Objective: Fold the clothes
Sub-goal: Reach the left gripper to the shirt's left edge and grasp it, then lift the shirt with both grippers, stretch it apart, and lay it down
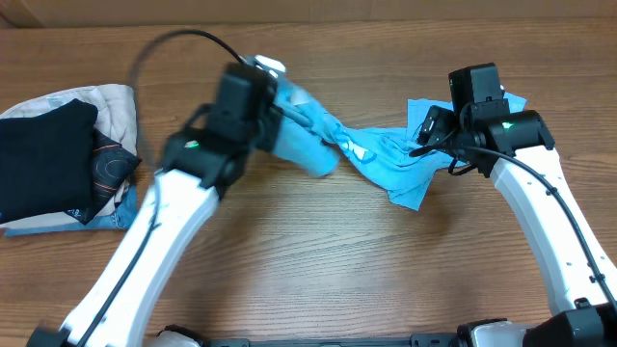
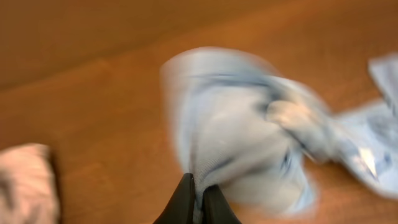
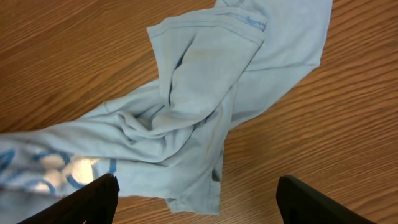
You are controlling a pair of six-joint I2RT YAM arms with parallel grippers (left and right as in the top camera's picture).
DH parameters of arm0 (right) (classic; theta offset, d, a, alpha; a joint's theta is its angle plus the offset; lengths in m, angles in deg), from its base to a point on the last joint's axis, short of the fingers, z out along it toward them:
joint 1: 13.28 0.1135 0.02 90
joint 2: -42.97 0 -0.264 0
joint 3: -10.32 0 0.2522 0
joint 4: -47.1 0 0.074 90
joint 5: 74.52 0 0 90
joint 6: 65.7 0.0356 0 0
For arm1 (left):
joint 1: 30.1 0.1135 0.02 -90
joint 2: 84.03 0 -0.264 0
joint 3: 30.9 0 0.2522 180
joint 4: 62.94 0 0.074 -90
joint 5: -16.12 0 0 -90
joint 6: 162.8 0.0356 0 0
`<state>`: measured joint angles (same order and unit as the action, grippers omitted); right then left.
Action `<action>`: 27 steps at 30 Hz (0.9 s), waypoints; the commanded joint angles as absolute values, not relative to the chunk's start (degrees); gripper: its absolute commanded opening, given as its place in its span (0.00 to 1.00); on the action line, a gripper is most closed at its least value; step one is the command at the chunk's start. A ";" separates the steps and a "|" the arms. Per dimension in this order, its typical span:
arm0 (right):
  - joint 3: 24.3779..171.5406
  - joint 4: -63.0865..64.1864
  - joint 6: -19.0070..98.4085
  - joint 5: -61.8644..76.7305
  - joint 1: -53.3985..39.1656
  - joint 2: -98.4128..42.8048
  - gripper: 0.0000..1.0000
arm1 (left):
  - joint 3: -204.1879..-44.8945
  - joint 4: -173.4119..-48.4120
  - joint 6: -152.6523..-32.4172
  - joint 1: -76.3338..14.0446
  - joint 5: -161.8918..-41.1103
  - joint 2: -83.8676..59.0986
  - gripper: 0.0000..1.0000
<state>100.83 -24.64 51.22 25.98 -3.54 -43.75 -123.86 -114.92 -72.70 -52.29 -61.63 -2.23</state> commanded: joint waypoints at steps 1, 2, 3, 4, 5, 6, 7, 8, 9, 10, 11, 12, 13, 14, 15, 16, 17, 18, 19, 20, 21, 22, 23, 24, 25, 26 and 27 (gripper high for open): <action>101.29 -24.47 50.80 23.01 -3.72 -44.89 0.85 | -125.94 -115.36 -71.43 -51.85 -58.62 -5.07 0.04; 101.29 -24.42 49.71 21.56 -3.72 -45.91 0.85 | -126.22 -115.25 -71.26 -51.85 -58.29 -5.79 0.04; 101.29 -24.36 49.12 20.71 -3.65 -46.70 0.85 | -126.29 -115.18 -70.67 -51.85 -58.03 -6.21 0.04; 101.29 -24.27 48.31 20.25 -3.65 -47.49 0.85 | -126.29 -115.12 -70.01 -51.85 -57.35 -6.41 0.04; 101.29 -24.18 47.35 19.77 -3.65 -48.49 0.85 | -126.29 -115.12 -69.73 -51.85 -55.78 -6.56 0.04; 101.29 -24.09 46.45 19.60 -3.65 -49.54 0.85 | -126.29 -115.16 -69.73 -51.85 -53.81 -6.58 0.04; 101.29 -24.05 45.93 19.68 -3.65 -50.44 0.85 | -126.29 -115.18 -69.73 -51.85 -51.97 -6.58 0.04; 101.29 -23.92 45.23 19.68 -3.65 -51.60 0.85 | -126.29 -115.27 -69.73 -51.85 -50.09 -6.58 0.04; 101.29 -23.66 45.25 19.95 -3.72 -52.49 0.85 | -126.29 -115.34 -69.73 -51.85 -48.69 -6.58 0.04; 101.29 -23.04 45.30 20.10 -3.87 -53.58 0.85 | -126.29 -115.36 -69.71 -51.85 -47.73 -6.58 0.04; 101.29 -22.08 45.34 19.99 -4.05 -54.59 0.86 | -126.29 -115.36 -69.66 -51.85 -46.66 -6.58 0.04; 101.29 -20.97 45.32 19.97 -4.09 -55.51 0.85 | -126.29 -115.32 -69.51 -51.85 -46.16 -6.58 0.04; 101.29 -19.48 45.30 19.88 -4.09 -56.47 0.85 | -126.29 -115.23 -69.51 -51.85 -46.25 -6.58 0.04; 101.29 -17.89 45.27 19.82 -4.09 -57.39 0.85 | -126.29 -115.18 -69.55 -51.85 -46.33 -6.58 0.04; 101.29 -16.55 45.27 19.82 -4.09 -58.17 0.85 | -126.29 -115.18 -69.55 -51.85 -46.49 -6.58 0.04; 101.29 -15.20 45.27 19.82 -4.09 -59.03 0.85 | -126.29 -115.25 -69.55 -51.85 -46.49 -6.58 0.04; 101.29 -14.24 45.27 19.82 -4.09 -59.75 0.85 | -126.29 -115.32 -69.55 -51.85 -46.47 -6.58 0.04; 101.29 -12.90 45.30 19.82 -4.09 -61.10 0.84 | -126.29 -115.36 -69.57 -51.85 -46.49 -6.58 0.04; 101.29 -12.31 45.30 19.55 -4.09 -61.93 0.82 | -126.29 -115.36 -69.55 -51.85 -46.49 -6.58 0.04; 101.29 -11.83 45.30 19.07 -4.09 -62.79 0.81 | -126.29 -115.36 -69.55 -51.85 -46.49 -6.58 0.04; 101.29 -11.55 45.32 18.63 -4.09 -63.42 0.80 | -126.29 -115.34 -69.55 -51.85 -46.49 -6.58 0.04; 101.29 -11.22 45.30 18.09 -4.09 -64.10 0.80 | -126.29 -115.29 -69.55 -51.85 -46.49 -6.58 0.04; 101.29 -10.87 45.30 17.63 -4.09 -64.64 0.79 | -126.29 -115.25 -69.55 -51.85 -46.49 -6.58 0.04; 101.29 -10.43 45.30 17.02 -4.09 -65.21 0.77 | -126.29 -115.25 -69.57 -51.85 -46.49 -6.58 0.04; 101.29 -9.91 45.30 16.51 -4.09 -65.63 0.74 | -126.29 -115.27 -69.55 -51.85 -46.49 -6.58 0.04; 101.29 -9.45 45.30 16.14 -4.09 -66.09 0.70 | -126.29 -115.29 -69.55 -51.85 -46.49 -6.58 0.04; 101.29 -8.88 45.32 15.57 -4.09 -66.48 0.64 | -126.29 -115.32 -69.55 -51.85 -46.49 -6.58 0.04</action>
<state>100.83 -10.15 45.49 17.87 -3.87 -65.37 -125.09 -115.75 -70.67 -51.85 -48.13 -5.82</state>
